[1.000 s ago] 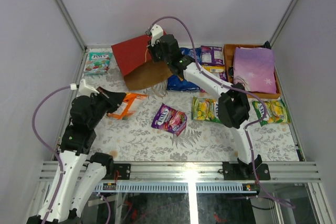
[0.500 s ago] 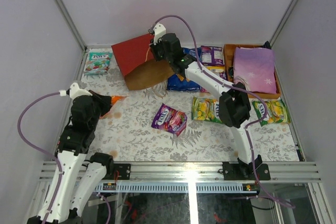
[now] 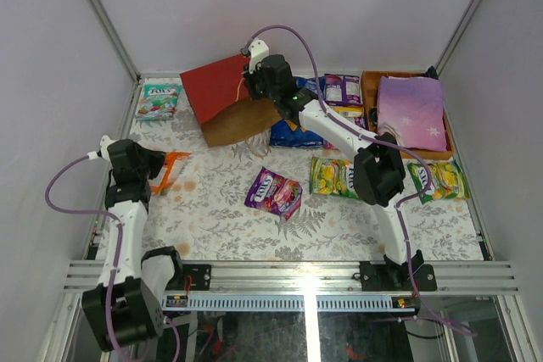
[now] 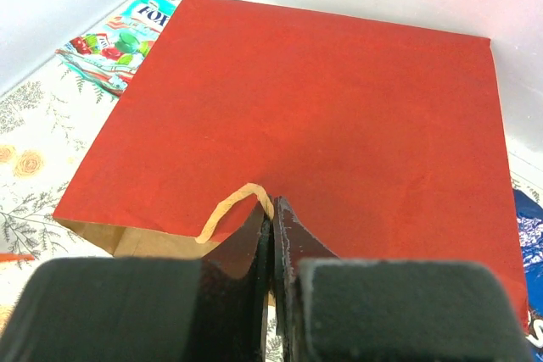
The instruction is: Take the snacks out of the paper bag
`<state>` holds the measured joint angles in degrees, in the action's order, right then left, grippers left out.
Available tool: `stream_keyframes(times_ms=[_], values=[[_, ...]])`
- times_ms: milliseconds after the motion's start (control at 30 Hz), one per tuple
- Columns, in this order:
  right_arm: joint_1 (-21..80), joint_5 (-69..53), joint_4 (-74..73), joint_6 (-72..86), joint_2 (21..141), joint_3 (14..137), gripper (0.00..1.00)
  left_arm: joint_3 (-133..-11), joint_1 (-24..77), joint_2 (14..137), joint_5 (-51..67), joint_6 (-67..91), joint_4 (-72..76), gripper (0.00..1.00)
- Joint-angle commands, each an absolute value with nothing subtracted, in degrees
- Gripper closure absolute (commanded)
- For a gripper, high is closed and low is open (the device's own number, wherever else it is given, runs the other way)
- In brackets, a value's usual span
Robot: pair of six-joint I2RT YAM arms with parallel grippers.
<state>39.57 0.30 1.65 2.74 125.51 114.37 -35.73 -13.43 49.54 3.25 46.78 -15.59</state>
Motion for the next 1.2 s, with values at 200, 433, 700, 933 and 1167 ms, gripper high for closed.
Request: stream_keyframes(times_ms=[200,433,700,933,1167], values=[[39.0,-2.5,1.2,5.8,124.3,116.6,1.0,-44.2,-17.3,56.4,-12.6,51.2,-6.6,1.0],[39.0,-3.1,0.7,6.5,125.0,116.8,1.0,-37.2,-17.1,59.2,-17.5,46.7,1.8,1.0],[39.0,-4.1,0.0,7.5,125.6,116.5,1.0,-32.1,-17.0,63.5,-24.0,48.6,2.5,1.0],[39.0,-5.3,0.5,9.4,126.3,116.9,1.0,-29.2,-15.1,64.4,-22.3,54.7,3.7,1.0],[39.0,-6.0,0.3,10.4,126.7,117.2,1.0,-28.1,-9.7,73.1,-17.0,60.2,10.7,1.0]])
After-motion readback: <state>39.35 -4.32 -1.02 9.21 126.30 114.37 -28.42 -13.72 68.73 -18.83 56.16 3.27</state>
